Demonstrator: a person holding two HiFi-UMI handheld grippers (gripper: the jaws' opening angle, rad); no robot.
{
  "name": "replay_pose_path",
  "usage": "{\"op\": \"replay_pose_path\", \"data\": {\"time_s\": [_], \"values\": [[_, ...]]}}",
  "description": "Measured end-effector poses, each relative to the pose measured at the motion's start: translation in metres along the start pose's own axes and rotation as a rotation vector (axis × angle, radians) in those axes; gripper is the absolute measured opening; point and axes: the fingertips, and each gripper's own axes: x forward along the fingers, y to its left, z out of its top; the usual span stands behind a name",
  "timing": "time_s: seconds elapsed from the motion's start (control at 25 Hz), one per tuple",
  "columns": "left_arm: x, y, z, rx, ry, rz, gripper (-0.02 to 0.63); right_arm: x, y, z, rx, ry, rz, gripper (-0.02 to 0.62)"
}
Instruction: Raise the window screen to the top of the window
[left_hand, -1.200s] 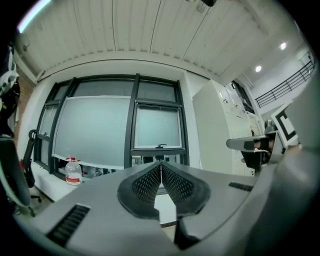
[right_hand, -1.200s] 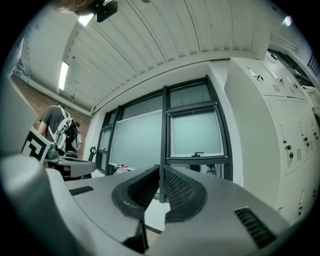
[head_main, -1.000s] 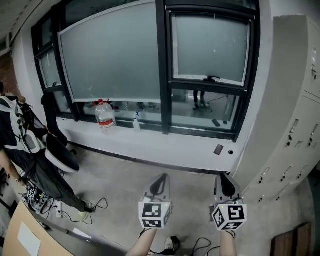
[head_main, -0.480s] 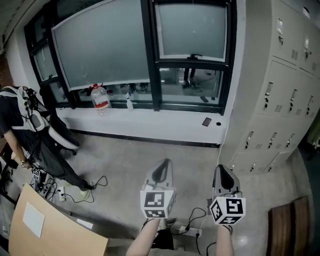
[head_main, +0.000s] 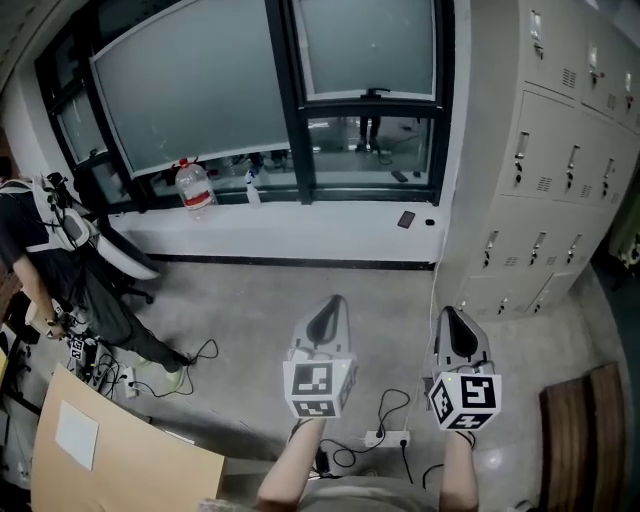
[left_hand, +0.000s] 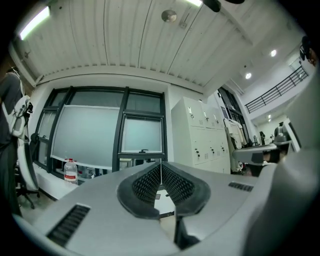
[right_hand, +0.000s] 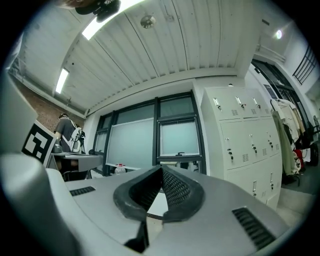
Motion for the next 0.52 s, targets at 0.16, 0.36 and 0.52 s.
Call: {"op": "replay_pose_path", "data": {"time_s": [0.16, 0.36, 0.52], "values": [[-0.005, -0.004, -0.003, -0.011, 0.008, -0.014, 0.011, -0.006, 0.007, 0.003, -0.001, -0.002, 0.013, 0.006], [-0.006, -0.007, -0.002, -0.011, 0.001, -0.035, 0.01, -0.006, 0.015, 0.005, -0.005, -0.012, 0.014, 0.006], [-0.008, -0.008, -0.009, -0.01, 0.012, -0.037, 0.01, -0.007, 0.02, -0.002, -0.008, 0.001, 0.023, 0.006]]}}
